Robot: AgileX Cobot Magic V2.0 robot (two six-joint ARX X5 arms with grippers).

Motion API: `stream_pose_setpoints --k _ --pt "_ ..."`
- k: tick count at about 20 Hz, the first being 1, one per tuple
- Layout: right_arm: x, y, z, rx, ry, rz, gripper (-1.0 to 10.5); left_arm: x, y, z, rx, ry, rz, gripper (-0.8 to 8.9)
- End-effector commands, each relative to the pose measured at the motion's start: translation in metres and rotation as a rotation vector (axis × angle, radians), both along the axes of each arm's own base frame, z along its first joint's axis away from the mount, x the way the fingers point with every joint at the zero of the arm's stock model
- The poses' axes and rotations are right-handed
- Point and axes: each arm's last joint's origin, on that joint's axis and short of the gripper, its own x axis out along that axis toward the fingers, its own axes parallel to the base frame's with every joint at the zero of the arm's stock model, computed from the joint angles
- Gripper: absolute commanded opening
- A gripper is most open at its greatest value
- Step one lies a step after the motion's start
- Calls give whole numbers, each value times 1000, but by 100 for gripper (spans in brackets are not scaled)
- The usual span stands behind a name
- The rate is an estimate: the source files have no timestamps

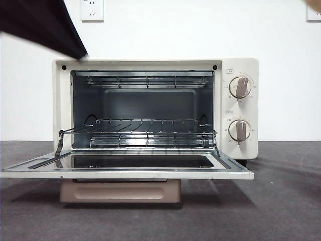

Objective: The left arm flap open the oven, the right arm pick bread and place it into oven, the left arm flap close the oven

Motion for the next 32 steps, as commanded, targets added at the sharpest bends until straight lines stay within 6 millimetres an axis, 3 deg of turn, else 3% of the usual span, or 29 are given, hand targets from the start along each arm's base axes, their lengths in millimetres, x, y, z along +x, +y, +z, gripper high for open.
stream_pose_setpoints --k 1,6,17,23,32 --pt "14 12 5 38 -5 32 116 -13 10 19 -47 -33 8 10" --pt "54 59 -4 90 7 80 107 -47 43 44 -114 -136 98 10" --pt "114 124 -47 117 -13 -39 107 -89 85 66 -153 -284 232 10" --pt "140 140 -72 105 -67 -143 107 -92 88 67 -165 -289 235 10" --pt "161 153 -84 102 -116 -232 107 -93 89 65 -150 -271 236 10"
